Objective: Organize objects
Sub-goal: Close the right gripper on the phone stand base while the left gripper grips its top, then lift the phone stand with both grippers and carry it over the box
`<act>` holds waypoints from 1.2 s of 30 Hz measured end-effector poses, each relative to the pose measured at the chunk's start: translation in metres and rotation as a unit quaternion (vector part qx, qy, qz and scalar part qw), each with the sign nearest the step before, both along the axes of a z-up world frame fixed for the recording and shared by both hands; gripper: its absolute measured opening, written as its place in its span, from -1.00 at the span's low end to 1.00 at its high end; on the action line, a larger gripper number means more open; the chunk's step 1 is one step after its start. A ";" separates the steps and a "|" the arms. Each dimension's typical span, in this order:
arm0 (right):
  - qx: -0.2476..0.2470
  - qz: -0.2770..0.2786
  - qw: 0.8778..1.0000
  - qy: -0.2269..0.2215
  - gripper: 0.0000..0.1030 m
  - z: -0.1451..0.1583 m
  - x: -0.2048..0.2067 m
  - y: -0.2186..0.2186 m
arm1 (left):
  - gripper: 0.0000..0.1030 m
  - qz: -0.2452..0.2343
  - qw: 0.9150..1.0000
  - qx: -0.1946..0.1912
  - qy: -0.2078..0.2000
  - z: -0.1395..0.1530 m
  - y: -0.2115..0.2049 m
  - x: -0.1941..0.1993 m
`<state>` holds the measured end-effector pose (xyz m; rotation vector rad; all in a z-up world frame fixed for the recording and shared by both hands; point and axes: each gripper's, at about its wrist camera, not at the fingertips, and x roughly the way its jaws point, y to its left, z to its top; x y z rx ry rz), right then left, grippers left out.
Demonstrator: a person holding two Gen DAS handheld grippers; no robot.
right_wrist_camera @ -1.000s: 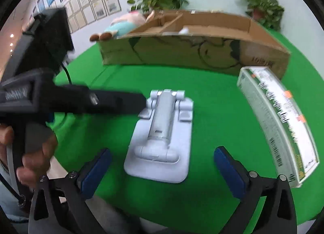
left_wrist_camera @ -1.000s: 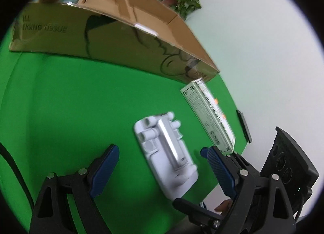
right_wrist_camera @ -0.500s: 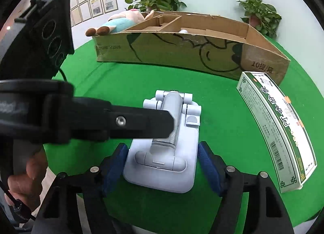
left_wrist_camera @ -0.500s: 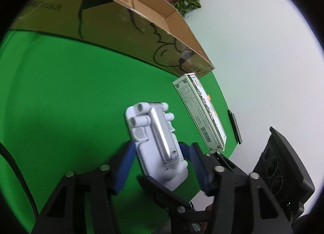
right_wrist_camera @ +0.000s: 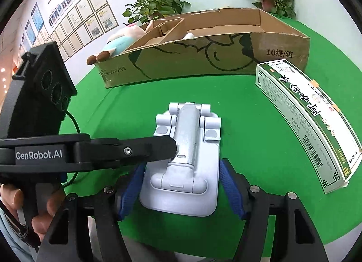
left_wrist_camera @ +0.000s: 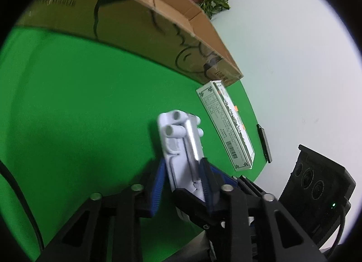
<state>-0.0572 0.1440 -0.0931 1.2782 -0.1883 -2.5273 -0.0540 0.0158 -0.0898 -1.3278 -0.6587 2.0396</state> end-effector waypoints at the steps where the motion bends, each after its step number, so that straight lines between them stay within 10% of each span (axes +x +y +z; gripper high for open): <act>1: -0.002 -0.003 1.000 0.004 0.25 0.001 0.000 0.001 | -0.73 -0.003 1.000 -0.002 0.005 0.004 -0.002 0.001; 23: 0.051 -0.037 0.979 0.193 0.24 0.142 -0.023 0.006 | -0.73 -0.012 0.978 -0.014 0.207 0.167 0.027 -0.032; 36: 0.051 -0.053 0.968 0.239 0.24 0.208 -0.075 0.013 | -0.73 -0.021 0.968 -0.024 0.250 0.230 0.039 -0.079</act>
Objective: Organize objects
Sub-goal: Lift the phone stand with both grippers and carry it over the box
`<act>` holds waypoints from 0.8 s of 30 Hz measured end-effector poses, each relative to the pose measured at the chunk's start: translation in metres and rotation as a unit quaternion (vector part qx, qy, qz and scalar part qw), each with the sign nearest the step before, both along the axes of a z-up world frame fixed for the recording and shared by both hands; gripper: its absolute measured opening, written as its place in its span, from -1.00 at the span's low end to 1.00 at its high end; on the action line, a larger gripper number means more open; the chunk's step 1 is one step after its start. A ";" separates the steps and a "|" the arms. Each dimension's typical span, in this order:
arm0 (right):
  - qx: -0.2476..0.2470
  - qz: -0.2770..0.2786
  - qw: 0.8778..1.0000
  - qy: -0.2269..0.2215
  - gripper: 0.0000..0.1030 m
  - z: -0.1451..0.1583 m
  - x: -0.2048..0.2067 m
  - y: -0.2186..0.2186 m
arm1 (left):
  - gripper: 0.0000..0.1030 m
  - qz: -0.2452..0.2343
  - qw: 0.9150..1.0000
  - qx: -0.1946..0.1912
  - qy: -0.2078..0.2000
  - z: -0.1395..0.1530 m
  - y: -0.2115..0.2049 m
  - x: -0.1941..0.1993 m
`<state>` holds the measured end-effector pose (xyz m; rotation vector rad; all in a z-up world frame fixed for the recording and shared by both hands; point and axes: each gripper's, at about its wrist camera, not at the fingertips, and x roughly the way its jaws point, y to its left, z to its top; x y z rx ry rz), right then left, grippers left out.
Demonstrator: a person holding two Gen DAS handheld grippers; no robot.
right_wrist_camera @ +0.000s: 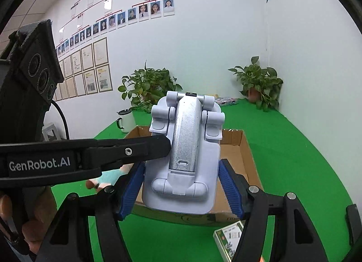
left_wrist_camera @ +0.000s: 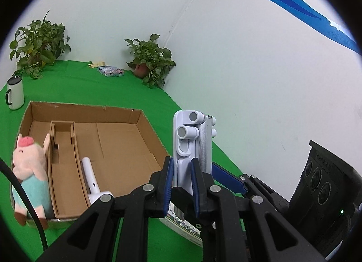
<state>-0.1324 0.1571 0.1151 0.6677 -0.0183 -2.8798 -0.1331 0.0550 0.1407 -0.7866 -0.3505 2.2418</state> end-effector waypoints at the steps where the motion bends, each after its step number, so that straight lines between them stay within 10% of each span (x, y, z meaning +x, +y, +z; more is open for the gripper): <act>1: 0.000 0.000 1.000 0.000 0.24 0.004 -0.004 0.000 | -0.73 0.000 1.000 0.000 0.001 0.001 0.001 -0.003; 12: -0.004 0.009 0.999 -0.035 0.24 0.030 -0.080 0.011 | -0.73 0.015 0.999 -0.029 -0.014 0.011 0.016 -0.057; 24: -0.025 0.029 0.990 -0.137 0.24 -0.022 -0.167 0.033 | -0.73 0.011 0.994 -0.063 -0.092 -0.043 0.030 -0.106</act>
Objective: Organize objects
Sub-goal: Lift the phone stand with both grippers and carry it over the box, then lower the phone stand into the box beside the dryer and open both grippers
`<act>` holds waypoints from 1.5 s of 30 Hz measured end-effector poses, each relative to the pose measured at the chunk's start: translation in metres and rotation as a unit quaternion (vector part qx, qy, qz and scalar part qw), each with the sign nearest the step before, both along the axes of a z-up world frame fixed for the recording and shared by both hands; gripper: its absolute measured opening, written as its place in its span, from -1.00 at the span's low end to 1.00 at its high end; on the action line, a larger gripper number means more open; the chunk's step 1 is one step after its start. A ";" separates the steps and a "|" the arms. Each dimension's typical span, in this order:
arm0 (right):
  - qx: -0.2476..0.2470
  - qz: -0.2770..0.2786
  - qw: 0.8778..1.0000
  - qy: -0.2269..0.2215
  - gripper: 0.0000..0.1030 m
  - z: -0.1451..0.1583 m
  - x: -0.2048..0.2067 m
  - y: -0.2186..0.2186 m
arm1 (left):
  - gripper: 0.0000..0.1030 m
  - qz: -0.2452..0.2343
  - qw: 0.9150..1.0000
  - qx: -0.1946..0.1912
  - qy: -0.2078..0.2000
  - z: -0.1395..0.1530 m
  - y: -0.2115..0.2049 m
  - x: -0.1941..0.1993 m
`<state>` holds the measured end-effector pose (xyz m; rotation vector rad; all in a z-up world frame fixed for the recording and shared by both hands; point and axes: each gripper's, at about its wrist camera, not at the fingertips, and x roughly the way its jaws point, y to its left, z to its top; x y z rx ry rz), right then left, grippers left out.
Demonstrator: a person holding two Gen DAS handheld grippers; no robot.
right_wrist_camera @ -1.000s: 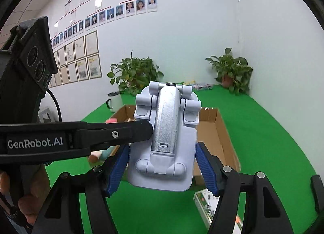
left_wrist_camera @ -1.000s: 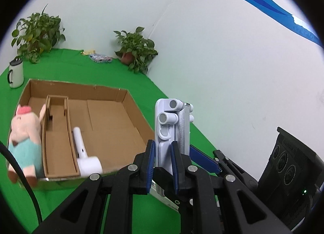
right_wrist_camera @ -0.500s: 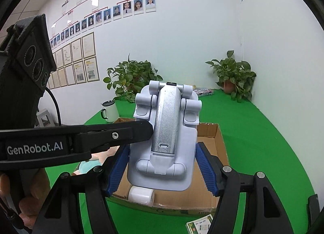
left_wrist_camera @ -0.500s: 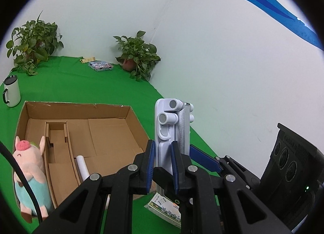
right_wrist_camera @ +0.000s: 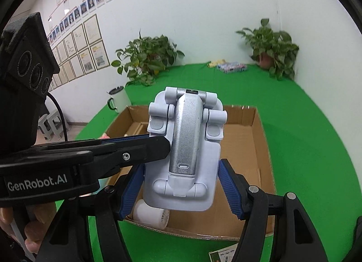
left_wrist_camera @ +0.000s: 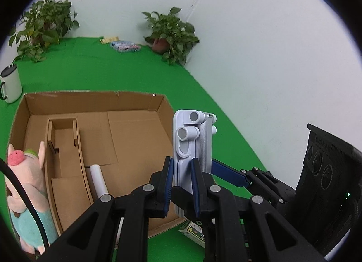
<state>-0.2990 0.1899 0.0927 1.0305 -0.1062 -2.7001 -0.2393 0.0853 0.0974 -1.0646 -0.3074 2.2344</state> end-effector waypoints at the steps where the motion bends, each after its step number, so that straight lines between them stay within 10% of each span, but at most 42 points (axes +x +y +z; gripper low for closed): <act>1: -0.001 0.000 1.000 -0.008 0.24 -0.008 -0.005 0.002 | -0.73 -0.001 1.000 0.000 -0.007 -0.006 0.001 -0.003; 26: -0.021 0.037 0.977 -0.210 0.25 -0.184 -0.045 -0.002 | -0.71 0.025 0.984 -0.053 -0.171 -0.146 0.002 -0.029; 37: -0.059 0.041 0.973 -0.218 0.27 -0.177 -0.053 0.010 | -0.64 0.044 0.993 -0.022 -0.108 -0.096 -0.034 -0.001; 45: 0.011 0.021 0.972 -0.235 -0.13 -0.190 -0.062 -0.007 | -0.64 0.088 0.994 -0.041 -0.058 -0.082 -0.070 0.022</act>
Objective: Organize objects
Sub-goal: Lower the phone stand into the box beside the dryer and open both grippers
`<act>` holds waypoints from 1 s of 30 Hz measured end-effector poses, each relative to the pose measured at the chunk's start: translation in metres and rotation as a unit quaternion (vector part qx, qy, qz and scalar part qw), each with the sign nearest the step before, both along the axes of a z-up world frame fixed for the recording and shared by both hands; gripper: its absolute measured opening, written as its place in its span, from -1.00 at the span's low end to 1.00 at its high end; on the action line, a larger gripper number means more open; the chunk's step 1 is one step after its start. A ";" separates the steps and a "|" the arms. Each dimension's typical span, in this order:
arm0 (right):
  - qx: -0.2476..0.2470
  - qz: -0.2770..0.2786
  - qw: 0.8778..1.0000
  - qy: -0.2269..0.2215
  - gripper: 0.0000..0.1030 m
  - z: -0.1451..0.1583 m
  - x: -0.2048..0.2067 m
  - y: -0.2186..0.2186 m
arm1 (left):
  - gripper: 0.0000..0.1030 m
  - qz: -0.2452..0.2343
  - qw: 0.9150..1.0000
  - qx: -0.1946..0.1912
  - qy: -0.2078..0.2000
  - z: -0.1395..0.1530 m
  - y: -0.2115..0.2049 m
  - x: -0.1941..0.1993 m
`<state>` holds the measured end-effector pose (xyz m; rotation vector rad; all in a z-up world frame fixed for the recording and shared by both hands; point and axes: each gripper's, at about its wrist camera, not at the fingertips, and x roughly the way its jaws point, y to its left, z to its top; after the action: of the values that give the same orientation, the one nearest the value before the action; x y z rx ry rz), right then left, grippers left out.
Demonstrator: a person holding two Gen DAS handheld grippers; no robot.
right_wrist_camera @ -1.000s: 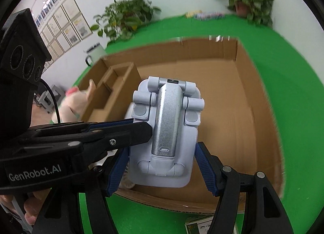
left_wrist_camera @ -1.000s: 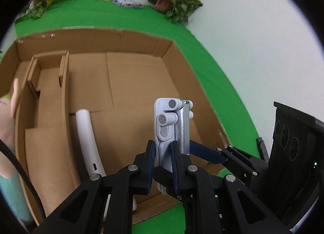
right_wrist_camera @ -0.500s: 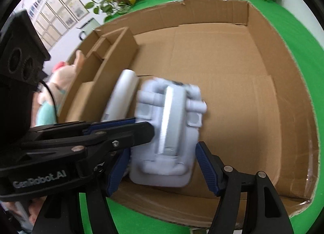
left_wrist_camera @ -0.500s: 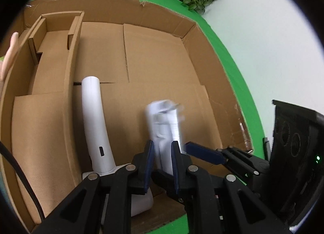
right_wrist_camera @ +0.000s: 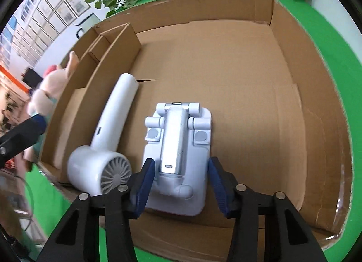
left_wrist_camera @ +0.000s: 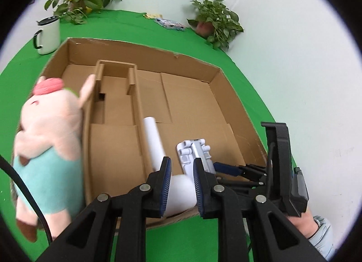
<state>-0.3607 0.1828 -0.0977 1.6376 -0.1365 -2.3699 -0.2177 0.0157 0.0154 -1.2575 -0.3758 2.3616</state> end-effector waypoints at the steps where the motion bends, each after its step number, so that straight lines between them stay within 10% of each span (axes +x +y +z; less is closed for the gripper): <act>1: 0.003 -0.006 1.000 -0.002 -0.14 0.001 -0.001 -0.001 | -0.64 0.003 1.000 -0.003 0.003 0.000 -0.006 0.004; 19: 0.029 -0.020 0.999 -0.012 0.00 0.010 0.009 -0.029 | -0.64 0.064 0.988 -0.097 0.101 0.004 -0.012 0.036; 21: 0.038 -0.011 0.998 0.038 0.28 0.026 0.023 -0.027 | -0.47 0.082 0.980 -0.127 0.129 0.008 -0.008 0.046; 24: 0.059 -0.009 0.984 0.167 0.80 0.065 0.064 -0.025 | 0.59 0.118 0.964 -0.164 0.174 0.014 -0.003 0.067; 27: 0.084 -0.018 0.961 0.263 0.98 0.089 0.116 -0.024 | 0.64 0.153 0.944 -0.184 0.227 0.016 0.004 0.092; 30: 0.109 -0.033 0.943 0.313 0.99 0.093 0.161 -0.022 | 0.64 0.150 0.942 -0.196 0.228 0.014 0.016 0.107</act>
<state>-0.2001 0.1612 -0.0044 0.8804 0.2017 -2.9088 -0.1104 0.0313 0.0297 -0.7923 0.0635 2.9991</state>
